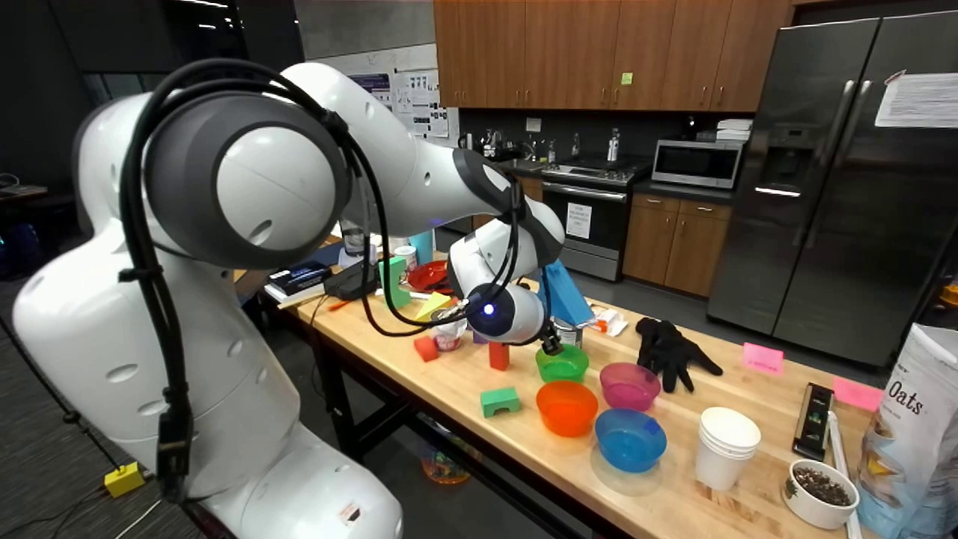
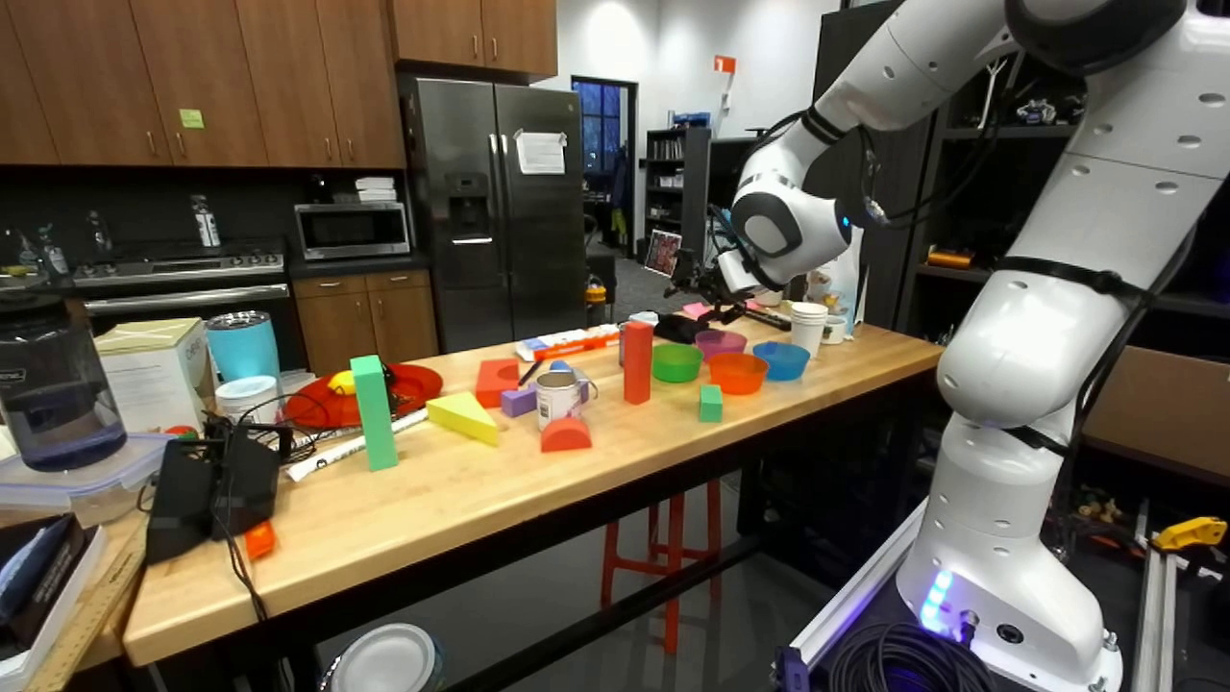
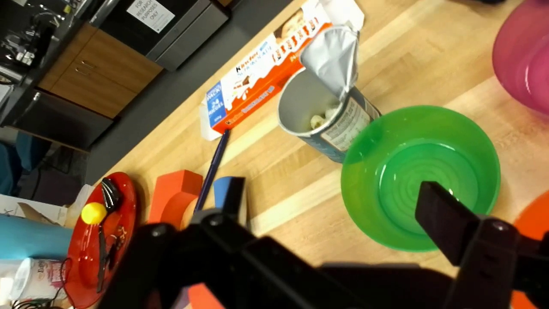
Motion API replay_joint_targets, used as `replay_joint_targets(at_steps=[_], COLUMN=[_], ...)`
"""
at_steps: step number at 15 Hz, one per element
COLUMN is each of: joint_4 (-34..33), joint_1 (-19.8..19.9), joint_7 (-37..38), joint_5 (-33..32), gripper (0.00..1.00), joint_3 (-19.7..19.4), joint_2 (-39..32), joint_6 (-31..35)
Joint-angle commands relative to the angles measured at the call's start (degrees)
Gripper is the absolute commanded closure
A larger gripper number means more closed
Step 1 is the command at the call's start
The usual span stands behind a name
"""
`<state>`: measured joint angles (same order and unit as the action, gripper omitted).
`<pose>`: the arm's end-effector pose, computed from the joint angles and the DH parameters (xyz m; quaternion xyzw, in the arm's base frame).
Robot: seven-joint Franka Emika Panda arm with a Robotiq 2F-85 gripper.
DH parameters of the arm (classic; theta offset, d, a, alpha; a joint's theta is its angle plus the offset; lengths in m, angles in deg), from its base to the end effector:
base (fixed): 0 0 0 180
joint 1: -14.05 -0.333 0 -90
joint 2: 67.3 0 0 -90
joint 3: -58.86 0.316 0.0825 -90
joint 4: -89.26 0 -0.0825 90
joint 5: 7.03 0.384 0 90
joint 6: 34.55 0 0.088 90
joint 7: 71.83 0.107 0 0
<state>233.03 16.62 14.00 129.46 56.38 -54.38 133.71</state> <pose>0.4110 -0.0806 0.3546 0.3258 0.8110 0.2187 0.4340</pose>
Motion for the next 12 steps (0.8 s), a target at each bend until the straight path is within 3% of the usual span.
replay_joint_targets(at_steps=[1,8,12], joint_4=[-2.98,-9.27,-9.43], joint_1=[-0.92,-7.25,-8.77], joint_7=[-3.63,1.65,6.02], joint_5=[-0.08,-9.02,-13.88], gripper=[0.0,0.0,0.0], joint_3=[1.63,3.94,4.03], joint_2=[3.29,-3.05,-8.05], joint_6=[3.94,-0.89,-4.5])
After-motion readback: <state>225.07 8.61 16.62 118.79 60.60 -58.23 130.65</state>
